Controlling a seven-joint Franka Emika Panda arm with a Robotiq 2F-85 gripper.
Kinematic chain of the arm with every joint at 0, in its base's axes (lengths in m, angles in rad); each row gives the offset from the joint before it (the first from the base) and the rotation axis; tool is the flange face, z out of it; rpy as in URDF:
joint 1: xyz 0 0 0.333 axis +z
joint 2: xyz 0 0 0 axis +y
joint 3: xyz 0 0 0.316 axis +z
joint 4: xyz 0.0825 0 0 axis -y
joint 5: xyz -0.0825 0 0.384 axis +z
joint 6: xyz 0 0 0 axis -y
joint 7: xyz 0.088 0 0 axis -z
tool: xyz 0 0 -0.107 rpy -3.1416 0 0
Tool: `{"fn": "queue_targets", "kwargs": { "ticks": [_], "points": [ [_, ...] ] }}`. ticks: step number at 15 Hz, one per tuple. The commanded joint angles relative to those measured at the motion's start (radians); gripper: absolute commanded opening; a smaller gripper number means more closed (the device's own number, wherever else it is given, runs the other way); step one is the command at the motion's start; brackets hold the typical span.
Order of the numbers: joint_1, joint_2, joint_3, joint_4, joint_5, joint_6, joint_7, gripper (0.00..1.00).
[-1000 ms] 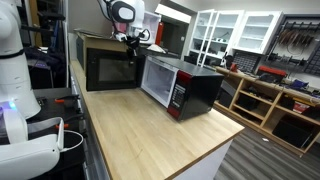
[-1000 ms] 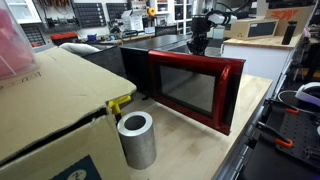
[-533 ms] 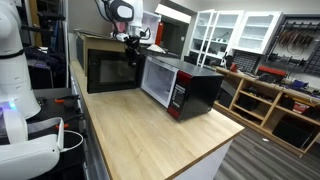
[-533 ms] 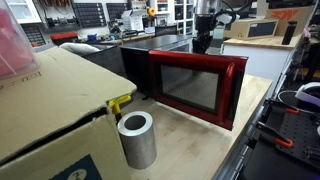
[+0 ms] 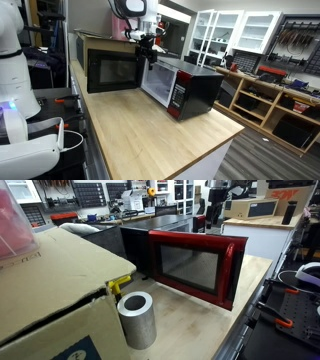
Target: Open the microwave door
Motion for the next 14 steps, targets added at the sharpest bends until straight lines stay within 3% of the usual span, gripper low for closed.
{"fn": "queue_targets", "kwargs": {
  "ticks": [1,6,14],
  "points": [
    [-0.021,-0.005,-0.024,0.094,0.008,-0.085,-0.060,1.00],
    [-0.027,-0.028,-0.025,0.147,-0.008,-0.019,-0.064,1.00],
    [-0.014,-0.117,-0.020,0.114,0.002,0.010,-0.047,1.00]
  ]
}}
